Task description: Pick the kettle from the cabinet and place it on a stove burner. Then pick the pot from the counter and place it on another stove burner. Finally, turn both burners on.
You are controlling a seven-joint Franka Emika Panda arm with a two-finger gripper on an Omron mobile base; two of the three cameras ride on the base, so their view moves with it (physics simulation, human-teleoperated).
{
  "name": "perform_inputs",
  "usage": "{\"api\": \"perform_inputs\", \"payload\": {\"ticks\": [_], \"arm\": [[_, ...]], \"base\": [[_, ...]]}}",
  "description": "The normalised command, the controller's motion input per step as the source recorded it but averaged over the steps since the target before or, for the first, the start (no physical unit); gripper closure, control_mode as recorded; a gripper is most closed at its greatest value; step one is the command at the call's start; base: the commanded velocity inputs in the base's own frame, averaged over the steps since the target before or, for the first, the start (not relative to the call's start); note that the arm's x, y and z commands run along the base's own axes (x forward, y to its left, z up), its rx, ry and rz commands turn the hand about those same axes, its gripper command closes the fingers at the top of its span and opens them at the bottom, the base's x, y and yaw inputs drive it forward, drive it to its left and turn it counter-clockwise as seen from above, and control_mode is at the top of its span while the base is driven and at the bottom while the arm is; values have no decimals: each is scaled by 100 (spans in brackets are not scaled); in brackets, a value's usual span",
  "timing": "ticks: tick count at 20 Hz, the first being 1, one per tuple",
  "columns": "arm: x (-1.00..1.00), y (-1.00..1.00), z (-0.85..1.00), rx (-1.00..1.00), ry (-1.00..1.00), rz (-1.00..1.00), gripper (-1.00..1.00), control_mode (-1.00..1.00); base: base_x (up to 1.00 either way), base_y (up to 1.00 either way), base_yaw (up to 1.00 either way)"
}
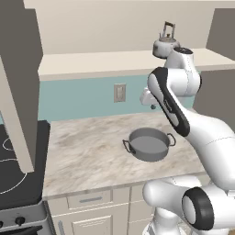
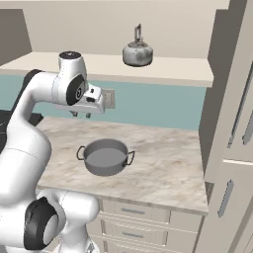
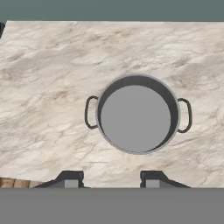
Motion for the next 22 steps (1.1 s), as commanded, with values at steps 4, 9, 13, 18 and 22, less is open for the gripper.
{"api": "perform_inputs", "payload": {"ticks": [4,9,13,18,22], "arm": [[-6,0,9,-3,-10,-1,-100,-100],[-15,0,28,-7,-16,-1,-100,-100],[-24,-6,33,-8,-16,-3,-100,-100],[-30,-11,36,-6,-17,-3,-100,-100],[-24,-18,39,-4,-15,-3,-100,-100]], "base": [[0,0,0],[0,0,0],[0,0,0],[0,0,0],[0,0,0]]}}
